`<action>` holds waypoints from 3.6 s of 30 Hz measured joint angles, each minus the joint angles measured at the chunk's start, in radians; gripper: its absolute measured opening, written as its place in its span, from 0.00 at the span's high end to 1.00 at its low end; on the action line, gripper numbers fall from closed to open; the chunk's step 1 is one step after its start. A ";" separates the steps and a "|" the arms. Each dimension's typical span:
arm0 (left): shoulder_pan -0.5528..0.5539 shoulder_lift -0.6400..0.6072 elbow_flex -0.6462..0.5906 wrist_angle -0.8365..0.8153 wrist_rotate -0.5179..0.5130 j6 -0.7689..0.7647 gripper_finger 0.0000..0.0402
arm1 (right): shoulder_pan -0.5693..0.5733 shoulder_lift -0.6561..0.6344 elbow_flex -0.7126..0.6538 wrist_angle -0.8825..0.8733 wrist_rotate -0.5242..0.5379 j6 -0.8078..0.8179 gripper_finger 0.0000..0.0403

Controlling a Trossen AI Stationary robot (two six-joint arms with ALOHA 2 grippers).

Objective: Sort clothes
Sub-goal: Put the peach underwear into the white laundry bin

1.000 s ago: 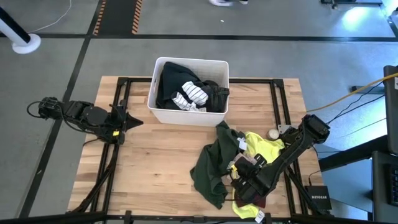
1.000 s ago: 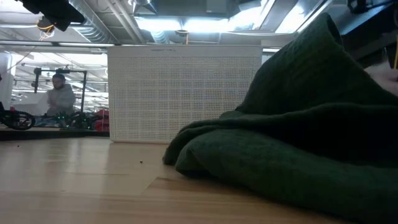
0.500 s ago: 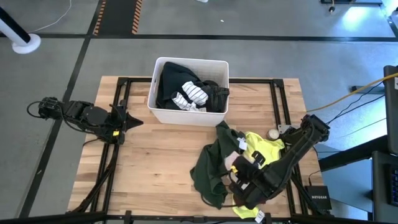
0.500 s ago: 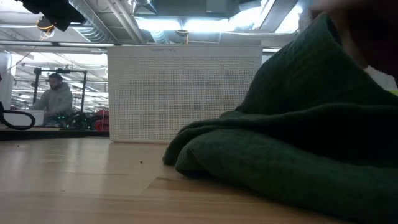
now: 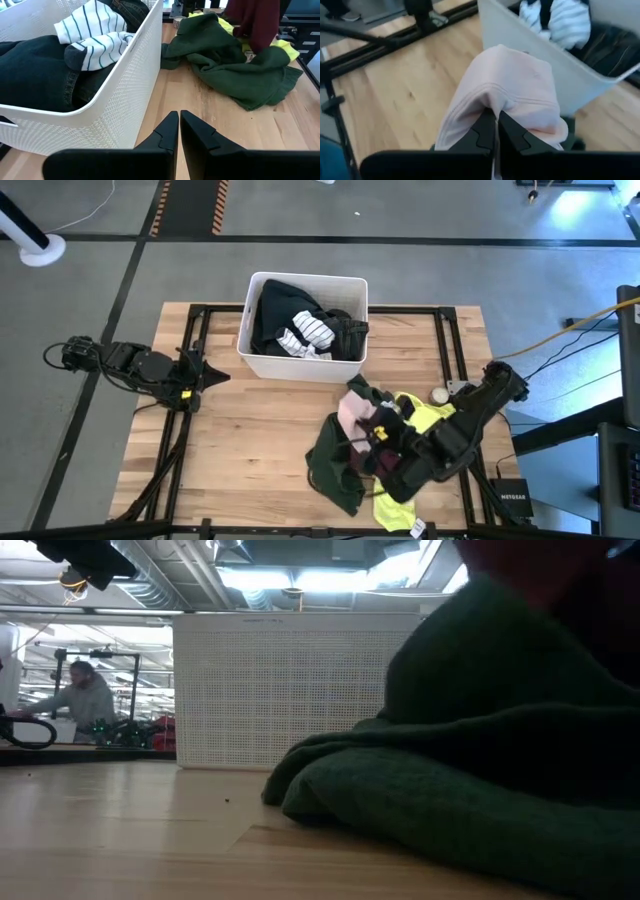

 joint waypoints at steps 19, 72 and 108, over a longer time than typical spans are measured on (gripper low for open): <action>0.000 0.000 0.000 0.000 0.000 0.000 0.97 | -0.189 0.179 0.013 0.310 -0.114 -0.351 0.96; 0.000 0.000 0.000 0.000 0.000 0.003 0.97 | -0.323 0.630 0.027 0.751 -0.539 -0.887 0.78; 0.000 0.000 0.000 -0.001 0.000 0.003 0.97 | -0.411 0.166 0.028 0.845 -0.039 -1.034 0.97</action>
